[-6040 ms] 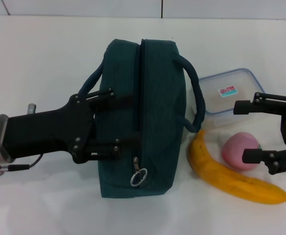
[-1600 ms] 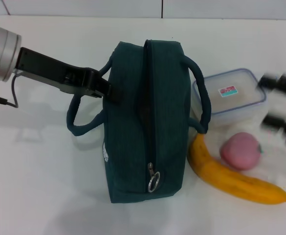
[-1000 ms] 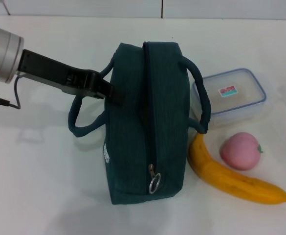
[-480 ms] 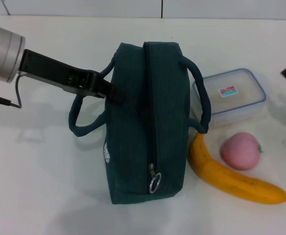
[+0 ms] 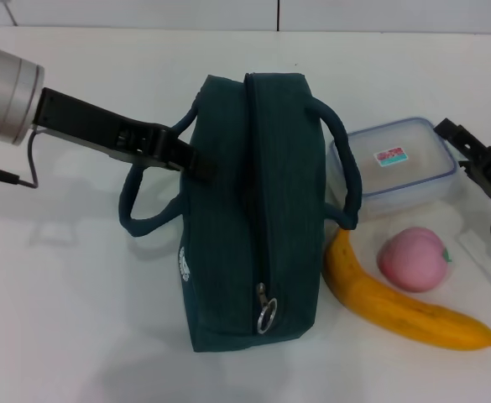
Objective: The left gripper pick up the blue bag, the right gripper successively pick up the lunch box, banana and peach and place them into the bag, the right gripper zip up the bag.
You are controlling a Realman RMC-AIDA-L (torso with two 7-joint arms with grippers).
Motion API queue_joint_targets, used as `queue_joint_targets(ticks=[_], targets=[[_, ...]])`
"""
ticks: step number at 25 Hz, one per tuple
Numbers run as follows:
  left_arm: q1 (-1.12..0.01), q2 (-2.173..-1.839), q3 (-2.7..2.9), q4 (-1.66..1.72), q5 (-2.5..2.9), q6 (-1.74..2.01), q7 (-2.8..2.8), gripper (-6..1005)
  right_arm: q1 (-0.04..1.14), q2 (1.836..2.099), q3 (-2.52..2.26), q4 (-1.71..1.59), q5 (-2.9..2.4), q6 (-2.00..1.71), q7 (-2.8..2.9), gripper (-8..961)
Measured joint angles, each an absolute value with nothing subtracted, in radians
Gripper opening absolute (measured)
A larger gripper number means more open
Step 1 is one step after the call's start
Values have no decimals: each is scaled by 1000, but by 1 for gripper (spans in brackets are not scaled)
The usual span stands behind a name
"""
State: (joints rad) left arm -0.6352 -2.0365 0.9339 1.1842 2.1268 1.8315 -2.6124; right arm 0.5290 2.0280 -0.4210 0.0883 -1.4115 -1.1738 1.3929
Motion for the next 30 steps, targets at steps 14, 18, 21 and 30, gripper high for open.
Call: queue_joint_targets(ticks=[14,18,21,30], targets=[[-618,-2038,937,1184,2127,1833,-2611,51,532,2027,-425,86,-1411,-1189,1393,672],[-618,-2039,938,1184,2126,1833,-2611,51,532,2026,-423,86,-1411,-1190,1400,487],[-618,-2042,939,1184,2126,1833,-2611,51,532,2026,-420,85,-1411,-1181,1428,373],[-618,-2048,939,1184,2126,1834,-2611,52,537,2028,-424,88,-1411,-1190,1477,206]])
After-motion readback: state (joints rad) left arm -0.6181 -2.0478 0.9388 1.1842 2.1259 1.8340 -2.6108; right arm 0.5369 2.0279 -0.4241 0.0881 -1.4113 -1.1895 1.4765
